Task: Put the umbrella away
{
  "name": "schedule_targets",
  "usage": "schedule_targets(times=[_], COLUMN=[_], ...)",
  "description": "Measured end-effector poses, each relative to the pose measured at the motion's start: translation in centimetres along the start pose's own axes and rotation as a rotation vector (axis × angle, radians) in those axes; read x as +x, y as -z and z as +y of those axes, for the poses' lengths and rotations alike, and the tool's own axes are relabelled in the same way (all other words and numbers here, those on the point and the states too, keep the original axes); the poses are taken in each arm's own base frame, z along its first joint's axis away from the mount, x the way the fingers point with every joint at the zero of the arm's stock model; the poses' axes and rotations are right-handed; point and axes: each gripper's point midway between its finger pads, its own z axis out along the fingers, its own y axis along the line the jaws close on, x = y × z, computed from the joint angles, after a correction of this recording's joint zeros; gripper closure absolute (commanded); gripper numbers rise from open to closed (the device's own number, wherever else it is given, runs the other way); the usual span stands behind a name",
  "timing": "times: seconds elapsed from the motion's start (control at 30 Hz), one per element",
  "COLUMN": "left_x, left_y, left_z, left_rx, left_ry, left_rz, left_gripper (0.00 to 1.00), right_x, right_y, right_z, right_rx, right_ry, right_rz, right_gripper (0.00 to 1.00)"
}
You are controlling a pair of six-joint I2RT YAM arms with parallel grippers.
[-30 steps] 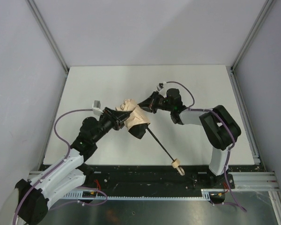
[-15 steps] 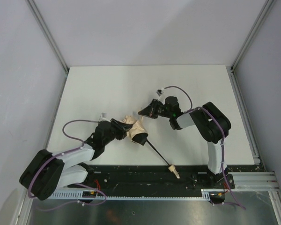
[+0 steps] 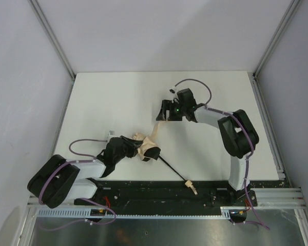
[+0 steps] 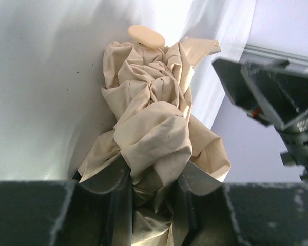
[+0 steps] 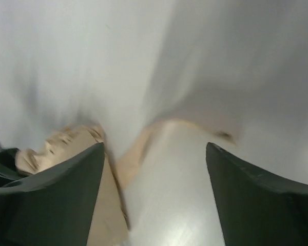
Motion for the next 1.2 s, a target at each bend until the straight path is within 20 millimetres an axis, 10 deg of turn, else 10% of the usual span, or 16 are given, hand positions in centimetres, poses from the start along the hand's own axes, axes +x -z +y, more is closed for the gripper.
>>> schedule_targets(times=[0.17,0.5,0.87,1.2], left_x=[0.0,0.0,-0.1,-0.3], left_y=[-0.4,-0.6,-0.7,-0.8], left_z=[0.0,0.1,-0.1,0.0], left_rx=[0.0,-0.013,-0.036,-0.101], left_ry=[0.041,0.101,0.136,0.158], left_rz=[0.001,0.0,-0.009,-0.019], left_gripper=[1.0,1.0,1.0,1.0], right_x=[1.2,10.8,13.7,14.2], right_y=[4.6,7.4,2.7,0.5], right_z=[-0.3,13.0,10.9,8.8], right_rx=[0.161,0.05,0.185,0.282], right_ry=[0.167,0.852,1.122,1.113], right_rz=[0.051,-0.006,0.012,-0.007], right_gripper=[0.04,0.04,0.15,0.88])
